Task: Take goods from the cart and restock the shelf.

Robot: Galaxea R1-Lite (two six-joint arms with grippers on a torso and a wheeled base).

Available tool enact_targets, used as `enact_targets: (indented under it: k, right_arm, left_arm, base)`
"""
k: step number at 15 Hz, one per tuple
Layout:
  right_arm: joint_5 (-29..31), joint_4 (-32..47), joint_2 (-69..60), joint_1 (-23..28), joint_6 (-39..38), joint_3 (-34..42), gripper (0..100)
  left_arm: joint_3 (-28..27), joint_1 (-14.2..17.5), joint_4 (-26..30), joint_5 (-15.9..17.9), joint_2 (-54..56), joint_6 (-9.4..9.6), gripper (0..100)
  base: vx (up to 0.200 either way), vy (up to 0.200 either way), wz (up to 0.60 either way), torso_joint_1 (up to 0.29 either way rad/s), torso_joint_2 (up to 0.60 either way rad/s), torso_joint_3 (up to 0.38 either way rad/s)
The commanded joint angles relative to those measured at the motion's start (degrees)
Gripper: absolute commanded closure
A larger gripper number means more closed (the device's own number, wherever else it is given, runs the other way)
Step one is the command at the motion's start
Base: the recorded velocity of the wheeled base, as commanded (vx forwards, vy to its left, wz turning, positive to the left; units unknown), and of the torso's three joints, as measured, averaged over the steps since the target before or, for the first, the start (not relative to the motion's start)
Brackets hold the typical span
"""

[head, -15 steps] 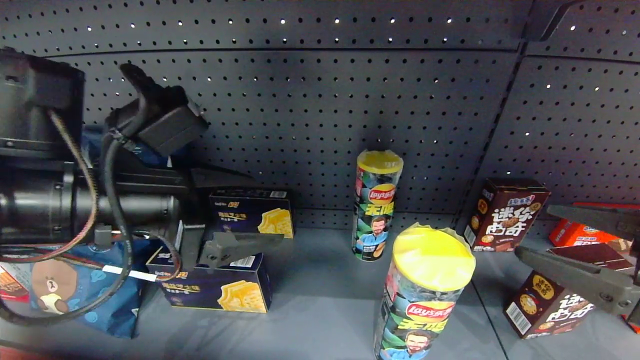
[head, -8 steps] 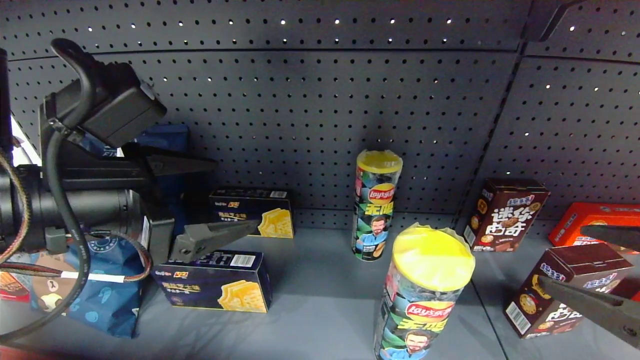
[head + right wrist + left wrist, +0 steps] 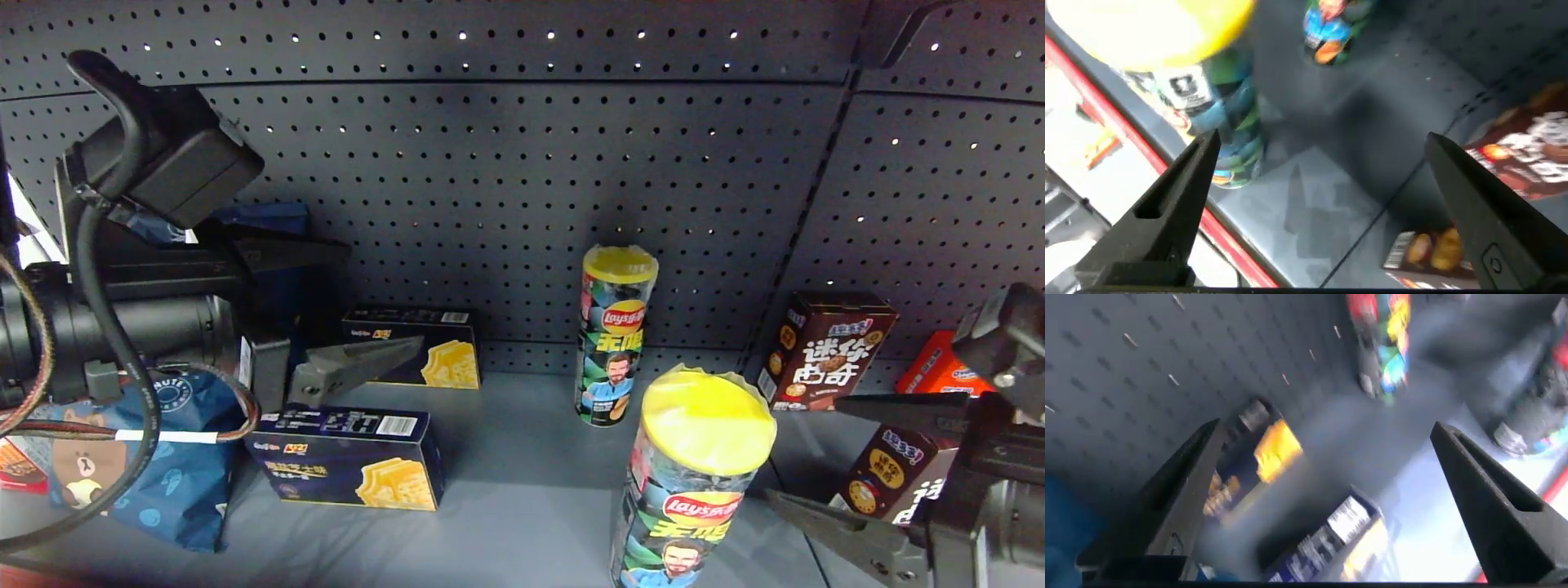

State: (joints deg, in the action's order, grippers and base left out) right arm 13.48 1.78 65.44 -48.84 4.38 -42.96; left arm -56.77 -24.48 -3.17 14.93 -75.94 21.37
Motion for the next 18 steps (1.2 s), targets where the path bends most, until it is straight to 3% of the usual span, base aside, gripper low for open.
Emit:
enact_targets:
  k: [1,18]
  right_arm:
    - [0.0,0.0,2.8,-0.6,0.0,1.4,0]
    - [5.5,-2.7,10.4,0.1,0.0,3.6,0]
  left_arm:
    - [1.2,0.0,-1.0,0.0,-1.5,-0.01,0]
    - [1.5,0.2,-1.0,0.3,-2.6,0.08,0]
  base:
    - [0.000,0.000,0.00,0.000,0.00,0.000]
    - [0.000,0.000,0.00,0.000,0.00,0.000]
